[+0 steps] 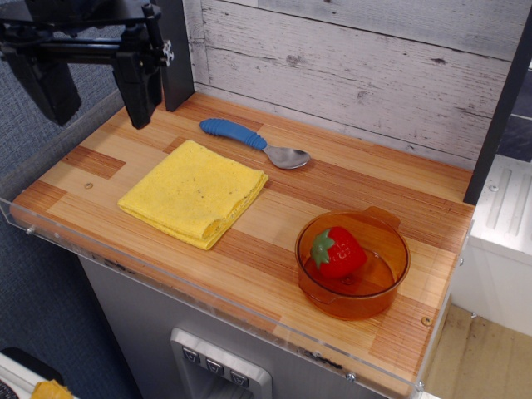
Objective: Move the blue spoon behind the orange pot
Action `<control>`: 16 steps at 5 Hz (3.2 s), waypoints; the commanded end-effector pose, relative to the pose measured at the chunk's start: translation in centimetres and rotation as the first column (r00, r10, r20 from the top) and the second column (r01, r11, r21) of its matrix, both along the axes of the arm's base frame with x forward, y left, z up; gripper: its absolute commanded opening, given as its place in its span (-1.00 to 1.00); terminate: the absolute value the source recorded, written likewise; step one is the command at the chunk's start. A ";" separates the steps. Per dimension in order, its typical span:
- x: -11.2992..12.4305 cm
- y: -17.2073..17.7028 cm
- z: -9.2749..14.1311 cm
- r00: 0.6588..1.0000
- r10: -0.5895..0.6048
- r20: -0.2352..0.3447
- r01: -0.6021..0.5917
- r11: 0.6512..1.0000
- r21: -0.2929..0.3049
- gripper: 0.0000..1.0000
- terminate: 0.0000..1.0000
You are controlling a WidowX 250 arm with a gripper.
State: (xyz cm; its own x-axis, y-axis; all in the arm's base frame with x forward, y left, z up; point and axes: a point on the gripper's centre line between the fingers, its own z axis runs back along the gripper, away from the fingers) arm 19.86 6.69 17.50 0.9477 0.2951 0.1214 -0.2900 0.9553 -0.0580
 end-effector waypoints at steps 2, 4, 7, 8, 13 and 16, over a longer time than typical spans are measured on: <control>2.0 0.7 -0.9 0.969 0.247 0.000 -0.247 0.969 -0.013 1.00 -1.00; 7.7 2.9 -2.7 0.786 0.618 -0.004 -0.618 0.785 -0.043 1.00 -1.00; 16.3 5.0 -8.0 0.480 0.876 -0.041 -0.875 0.475 -0.095 1.00 -1.00; 17.2 5.1 -8.0 0.479 0.877 0.028 -0.866 0.477 -0.149 1.00 -1.00; 19.1 4.6 -13.8 0.505 0.862 -0.043 -0.861 0.499 -0.102 1.00 -1.00; 19.1 5.0 -14.7 0.483 0.874 -0.058 -0.874 0.476 -0.102 -1.00 -1.00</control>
